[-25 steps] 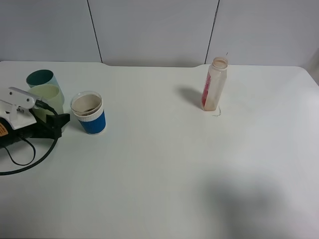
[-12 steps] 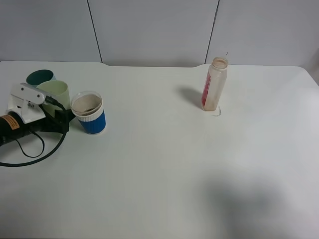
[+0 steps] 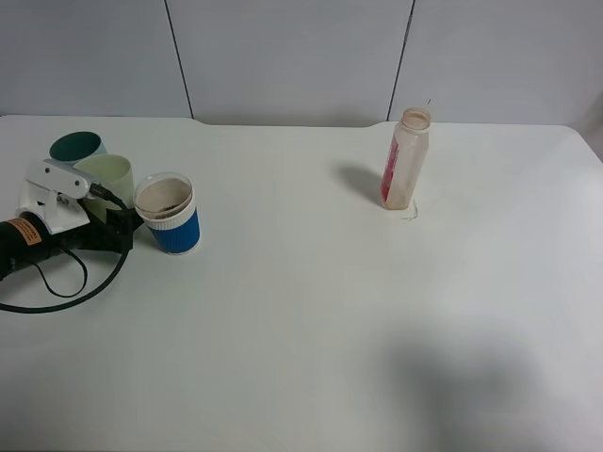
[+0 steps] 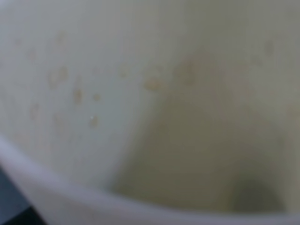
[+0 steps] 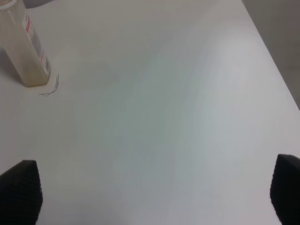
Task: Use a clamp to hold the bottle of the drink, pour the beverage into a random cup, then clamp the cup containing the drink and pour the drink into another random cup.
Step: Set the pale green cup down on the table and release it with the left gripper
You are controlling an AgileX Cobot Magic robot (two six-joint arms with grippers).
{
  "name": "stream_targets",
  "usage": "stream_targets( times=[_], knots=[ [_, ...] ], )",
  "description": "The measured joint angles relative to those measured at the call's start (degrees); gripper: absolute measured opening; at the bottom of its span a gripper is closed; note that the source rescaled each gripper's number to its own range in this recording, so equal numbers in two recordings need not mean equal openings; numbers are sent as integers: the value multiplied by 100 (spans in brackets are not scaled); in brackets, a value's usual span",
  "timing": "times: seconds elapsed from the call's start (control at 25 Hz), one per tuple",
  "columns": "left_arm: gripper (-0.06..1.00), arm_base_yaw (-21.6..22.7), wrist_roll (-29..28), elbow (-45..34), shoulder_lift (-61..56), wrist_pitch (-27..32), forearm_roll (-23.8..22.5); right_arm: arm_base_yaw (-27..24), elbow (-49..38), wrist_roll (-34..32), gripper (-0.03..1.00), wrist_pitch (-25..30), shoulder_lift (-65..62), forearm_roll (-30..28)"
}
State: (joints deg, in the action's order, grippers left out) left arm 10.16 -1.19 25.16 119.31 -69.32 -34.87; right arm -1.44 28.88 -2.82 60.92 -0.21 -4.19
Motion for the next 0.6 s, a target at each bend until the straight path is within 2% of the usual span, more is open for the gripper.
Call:
stream_targets(
  times=[0.2,0.6],
  knots=[
    [1,0,187,0,0,0,-13,0,0,0,98,0,0,0],
    [1,0,207,0,0,0,27,0,0,0,98,0,0,0]
  ],
)
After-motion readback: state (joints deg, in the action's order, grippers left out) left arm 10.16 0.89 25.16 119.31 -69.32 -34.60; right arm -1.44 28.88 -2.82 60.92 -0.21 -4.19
